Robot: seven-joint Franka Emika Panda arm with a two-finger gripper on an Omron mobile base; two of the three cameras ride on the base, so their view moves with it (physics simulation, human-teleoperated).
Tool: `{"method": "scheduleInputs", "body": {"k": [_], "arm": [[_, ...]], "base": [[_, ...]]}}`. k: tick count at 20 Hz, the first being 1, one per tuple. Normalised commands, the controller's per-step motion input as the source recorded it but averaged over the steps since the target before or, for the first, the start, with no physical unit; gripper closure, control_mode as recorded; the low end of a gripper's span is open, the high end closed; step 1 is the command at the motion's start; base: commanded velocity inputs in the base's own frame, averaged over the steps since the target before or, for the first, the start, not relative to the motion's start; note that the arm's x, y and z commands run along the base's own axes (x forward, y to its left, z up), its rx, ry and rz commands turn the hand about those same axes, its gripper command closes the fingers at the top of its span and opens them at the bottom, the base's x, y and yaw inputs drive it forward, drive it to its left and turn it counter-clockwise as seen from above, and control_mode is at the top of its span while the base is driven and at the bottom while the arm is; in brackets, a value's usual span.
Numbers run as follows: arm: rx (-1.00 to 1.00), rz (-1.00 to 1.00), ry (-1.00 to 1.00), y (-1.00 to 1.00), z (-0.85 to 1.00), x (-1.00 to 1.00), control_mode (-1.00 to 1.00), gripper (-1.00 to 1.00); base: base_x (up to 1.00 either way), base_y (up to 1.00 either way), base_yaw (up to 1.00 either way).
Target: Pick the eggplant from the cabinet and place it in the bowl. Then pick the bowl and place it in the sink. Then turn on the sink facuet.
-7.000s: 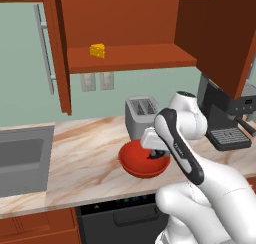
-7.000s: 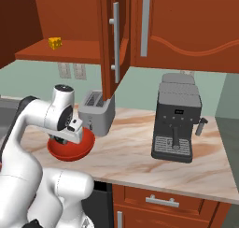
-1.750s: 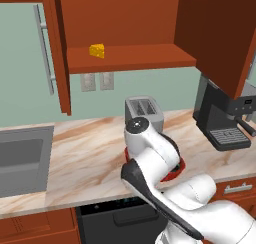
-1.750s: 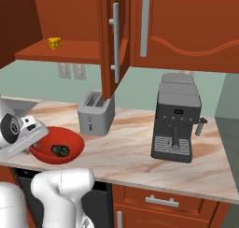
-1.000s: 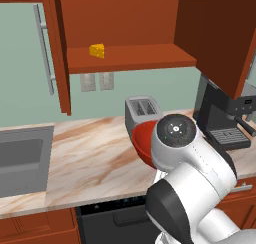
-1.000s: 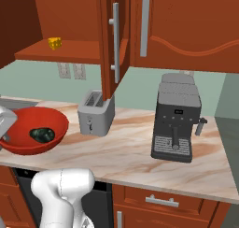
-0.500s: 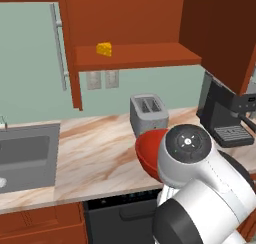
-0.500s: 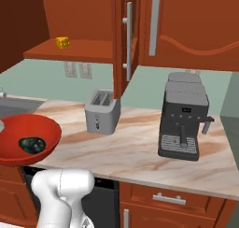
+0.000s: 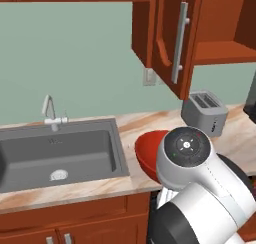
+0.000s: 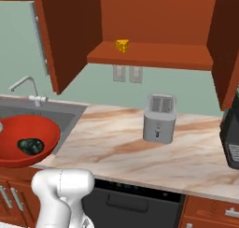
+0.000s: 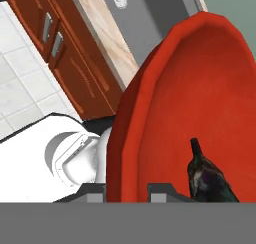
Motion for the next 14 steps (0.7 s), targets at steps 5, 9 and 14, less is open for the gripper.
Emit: {"method": "scheduleInputs", "body": {"k": [5, 9, 14], "arm": [[0.00, 0.00, 0.00, 0.00, 0.00, 0.00, 1.00, 1.00], [0.00, 0.00, 0.00, 0.00, 0.00, 0.00, 1.00, 1.00], [0.00, 0.00, 0.00, 0.00, 0.00, 0.00, 1.00, 1.00]], "base": [[0.52, 0.80, 0.01], [0.61, 0.61, 0.01], [0.34, 0.47, 0.01]]}}
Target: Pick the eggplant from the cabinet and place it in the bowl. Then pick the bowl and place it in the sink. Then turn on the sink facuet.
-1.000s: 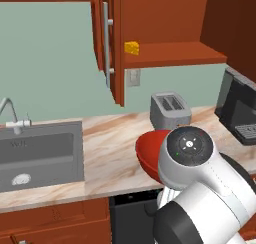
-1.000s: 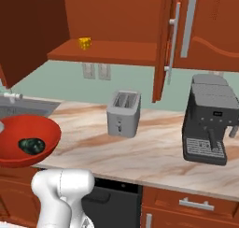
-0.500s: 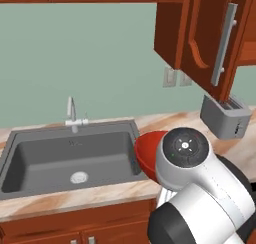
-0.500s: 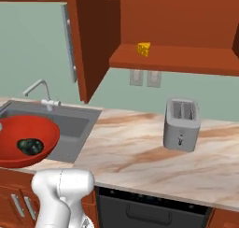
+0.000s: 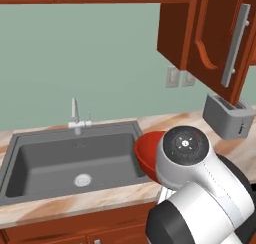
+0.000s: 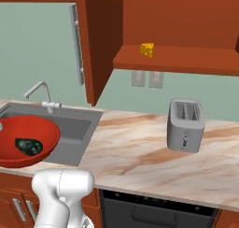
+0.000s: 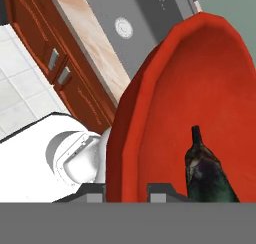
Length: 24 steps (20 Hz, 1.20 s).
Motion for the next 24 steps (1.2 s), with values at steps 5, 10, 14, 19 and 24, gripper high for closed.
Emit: {"method": "scheduleInputs", "body": {"k": [5, 10, 14, 19, 24], "arm": [[0.00, 0.00, 0.00, 0.00, 0.00, 0.00, 1.00, 1.00], [0.00, 0.00, 0.00, 0.00, 0.00, 0.00, 1.00, 1.00], [0.00, 0.00, 0.00, 0.00, 0.00, 0.00, 1.00, 1.00], [0.00, 0.01, 0.03, 0.13, 0.00, 0.05, -1.00, 1.00], [0.04, 0.29, 0.00, -0.33, 0.01, 0.28, -1.00, 1.00]], "base": [[0.00, 0.85, 0.00], [0.08, 0.74, 0.00], [0.31, 0.51, 0.00], [0.06, 0.11, 0.00], [0.00, 0.00, 0.00]]}}
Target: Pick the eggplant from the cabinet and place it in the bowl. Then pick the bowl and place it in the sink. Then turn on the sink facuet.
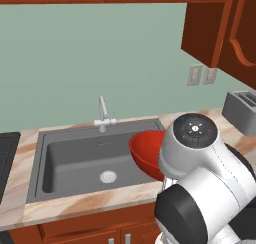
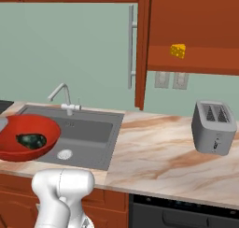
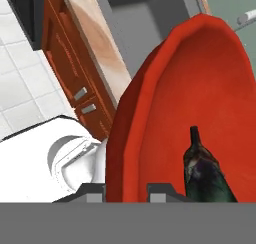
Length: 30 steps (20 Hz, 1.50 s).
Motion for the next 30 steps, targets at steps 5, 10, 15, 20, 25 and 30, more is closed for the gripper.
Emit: {"method": "scheduleInputs", "body": {"k": [5, 10, 15, 20, 25, 30], "arm": [[0.00, 0.40, 0.00, -0.75, -0.03, 0.58, -1.00, 1.00], [0.00, 0.52, 0.10, -0.54, -0.50, 0.98, -1.00, 1.00], [0.00, 0.66, 0.11, -0.24, -0.62, 0.90, -1.00, 1.00], [0.00, 0.76, 0.08, -0.04, -0.53, 0.70, -1.00, 1.00], [0.00, 0.63, 0.01, 0.00, -0.45, 0.85, -1.00, 1.00], [0.00, 0.44, 0.00, 0.00, -0.30, 0.98, -1.00, 1.00]], "base": [[0.00, 0.00, 0.00], [0.00, 0.00, 0.00], [0.00, 0.00, 0.00], [0.00, 0.00, 0.00], [0.00, 0.00, 0.00], [0.00, 0.00, 0.00]]}}
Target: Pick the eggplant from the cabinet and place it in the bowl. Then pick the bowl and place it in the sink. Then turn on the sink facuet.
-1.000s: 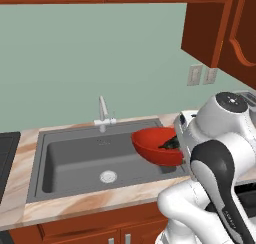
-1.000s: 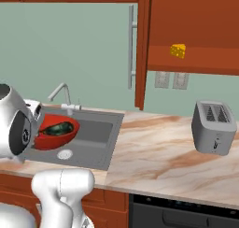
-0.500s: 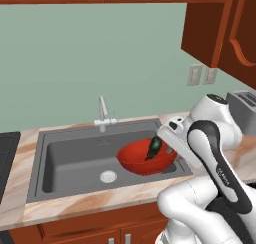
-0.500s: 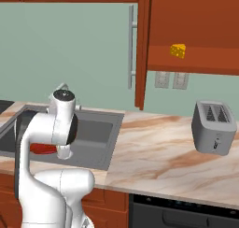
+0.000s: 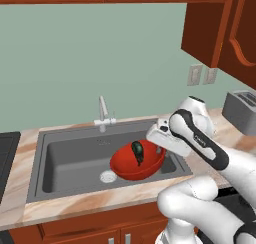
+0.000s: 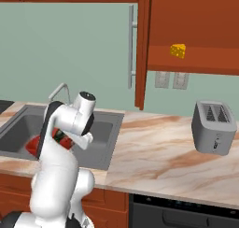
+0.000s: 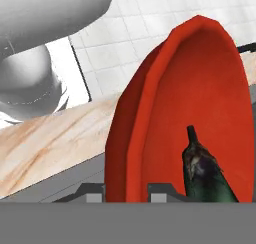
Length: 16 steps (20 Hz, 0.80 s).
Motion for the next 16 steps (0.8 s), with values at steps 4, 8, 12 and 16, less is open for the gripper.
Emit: {"method": "scheduleInputs", "body": {"k": [4, 8, 12, 16], "arm": [[0.00, 0.26, 0.00, 0.05, -0.37, 0.89, -1.00, 1.00], [0.00, 0.22, 0.00, 0.29, -0.45, 0.78, -1.00, 1.00], [0.00, 0.15, 0.00, 0.35, -0.43, 0.81, -1.00, 1.00], [0.00, 0.11, 0.00, 0.27, -0.48, 0.74, -1.00, 1.00]], "base": [[0.00, 0.00, 0.00], [0.00, 0.00, 0.00], [0.00, 0.00, 0.00], [0.00, 0.00, 0.00]]}}
